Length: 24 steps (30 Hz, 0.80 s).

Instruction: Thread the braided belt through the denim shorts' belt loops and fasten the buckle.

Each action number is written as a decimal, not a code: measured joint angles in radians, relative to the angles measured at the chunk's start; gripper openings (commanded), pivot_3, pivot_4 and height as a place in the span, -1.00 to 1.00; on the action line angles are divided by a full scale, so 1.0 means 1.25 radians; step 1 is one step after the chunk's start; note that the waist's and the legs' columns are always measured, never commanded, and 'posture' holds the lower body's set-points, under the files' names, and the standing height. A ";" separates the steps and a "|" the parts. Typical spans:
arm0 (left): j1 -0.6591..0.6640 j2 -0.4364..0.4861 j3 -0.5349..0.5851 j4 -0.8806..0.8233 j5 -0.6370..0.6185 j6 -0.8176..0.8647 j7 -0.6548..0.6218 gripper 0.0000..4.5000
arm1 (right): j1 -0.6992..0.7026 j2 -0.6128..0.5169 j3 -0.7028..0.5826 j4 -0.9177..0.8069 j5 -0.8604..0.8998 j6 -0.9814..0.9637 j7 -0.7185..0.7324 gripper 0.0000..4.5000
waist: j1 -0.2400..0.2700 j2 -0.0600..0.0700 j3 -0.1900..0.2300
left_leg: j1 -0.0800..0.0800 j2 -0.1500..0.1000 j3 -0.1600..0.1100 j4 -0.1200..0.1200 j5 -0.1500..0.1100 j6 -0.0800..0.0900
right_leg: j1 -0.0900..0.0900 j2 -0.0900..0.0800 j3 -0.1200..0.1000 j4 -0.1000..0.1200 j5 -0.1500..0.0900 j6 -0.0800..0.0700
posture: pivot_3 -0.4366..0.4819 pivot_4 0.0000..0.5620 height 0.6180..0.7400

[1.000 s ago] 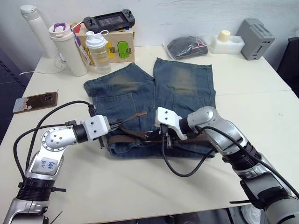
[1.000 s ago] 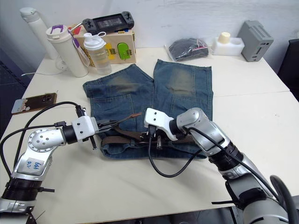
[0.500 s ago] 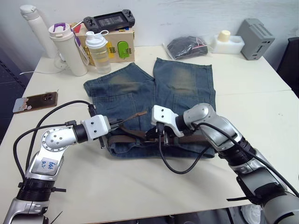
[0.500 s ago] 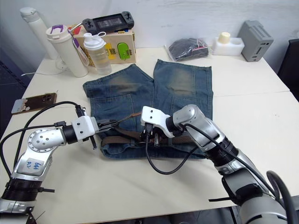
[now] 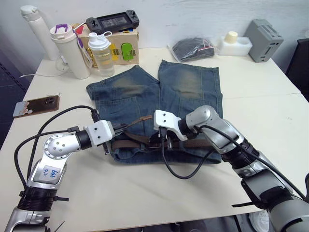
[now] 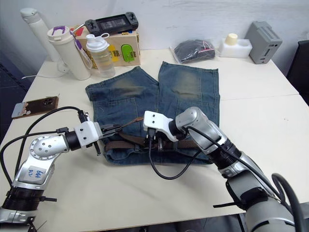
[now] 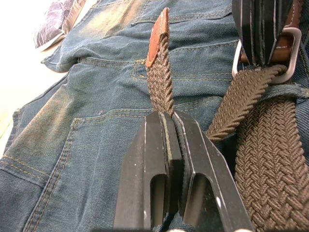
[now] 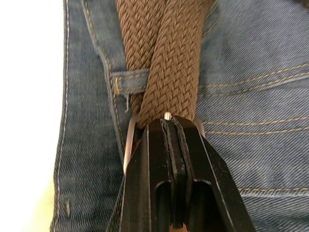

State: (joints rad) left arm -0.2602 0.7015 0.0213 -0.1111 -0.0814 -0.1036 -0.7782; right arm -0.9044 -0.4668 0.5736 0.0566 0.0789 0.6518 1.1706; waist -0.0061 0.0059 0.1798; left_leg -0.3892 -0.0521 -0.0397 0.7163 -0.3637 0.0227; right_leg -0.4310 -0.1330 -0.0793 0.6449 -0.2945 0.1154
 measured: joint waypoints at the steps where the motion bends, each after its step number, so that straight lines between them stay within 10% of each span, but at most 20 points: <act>1: 0.000 0.000 0.000 0.000 0.000 0.000 0.000 -1.00 | -0.008 0.000 0.009 0.006 -0.007 -0.005 0.006 -0.97 | -0.001 0.000 0.000 | 0.000 0.000 0.000 0.000 0.000 0.000 | 0.000 0.000 0.000 0.000 0.000 0.000 | -0.05 -0.47 0.04; 24: -0.232 -0.022 -0.081 0.107 0.002 -0.016 -0.072 -1.00 | -0.083 0.113 0.127 0.096 -0.217 -0.029 0.091 -0.97 | -0.023 -0.002 -0.019 | 0.019 0.002 0.001 -0.007 -0.001 -0.003 | 0.014 0.002 0.000 -0.001 -0.001 -0.002 | -0.05 -0.47 0.04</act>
State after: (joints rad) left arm -0.5505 0.6746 -0.0795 0.0227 -0.0790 -0.1237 -0.8686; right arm -1.0087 -0.3252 0.7320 0.1764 -0.1926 0.6161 1.2842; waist -0.0353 0.0039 0.1558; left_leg -0.3651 -0.0497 -0.0388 0.7076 -0.3655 0.0196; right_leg -0.4129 -0.1311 -0.0787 0.6433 -0.2961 0.1133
